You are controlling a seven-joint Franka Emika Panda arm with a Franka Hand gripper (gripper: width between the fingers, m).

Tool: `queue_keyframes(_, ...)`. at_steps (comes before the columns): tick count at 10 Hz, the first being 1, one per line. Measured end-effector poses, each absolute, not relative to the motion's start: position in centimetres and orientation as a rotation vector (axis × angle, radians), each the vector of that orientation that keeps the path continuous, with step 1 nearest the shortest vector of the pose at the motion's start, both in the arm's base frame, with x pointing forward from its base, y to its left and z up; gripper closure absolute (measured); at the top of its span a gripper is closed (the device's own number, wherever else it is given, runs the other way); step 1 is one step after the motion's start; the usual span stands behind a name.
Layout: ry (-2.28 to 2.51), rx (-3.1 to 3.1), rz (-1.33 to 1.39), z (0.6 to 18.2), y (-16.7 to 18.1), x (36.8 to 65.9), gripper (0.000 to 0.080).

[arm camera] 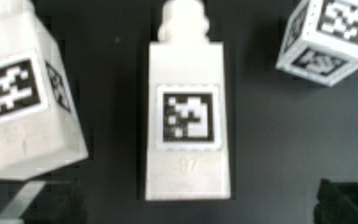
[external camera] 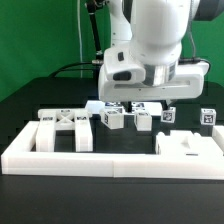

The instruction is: Assemble chair

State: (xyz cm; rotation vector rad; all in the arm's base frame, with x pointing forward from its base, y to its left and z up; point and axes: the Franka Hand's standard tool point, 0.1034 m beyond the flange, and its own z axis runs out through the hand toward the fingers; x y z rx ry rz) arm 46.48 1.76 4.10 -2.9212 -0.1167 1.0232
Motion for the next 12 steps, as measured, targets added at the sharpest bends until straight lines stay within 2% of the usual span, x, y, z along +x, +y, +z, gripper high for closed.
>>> queue_keyframes(3, -0.131, -2.857, 1.265, 2.9, 0.8, 46.3, 0.0151)
queue_keyframes(9, -0.135, -2.865, 1.282, 0.7, 1.6, 45.2, 0.0151)
queue_keyframes(10, -0.142, -2.865, 1.287, 0.5, 1.8, 44.9, 0.0238)
queue_keyframes(11, -0.146, -2.869, 1.281, 0.4, 1.9, 44.9, 0.0372)
queue_keyframes(12, -0.148, -2.867, 1.28, 0.4, 1.8, 44.9, 0.0372)
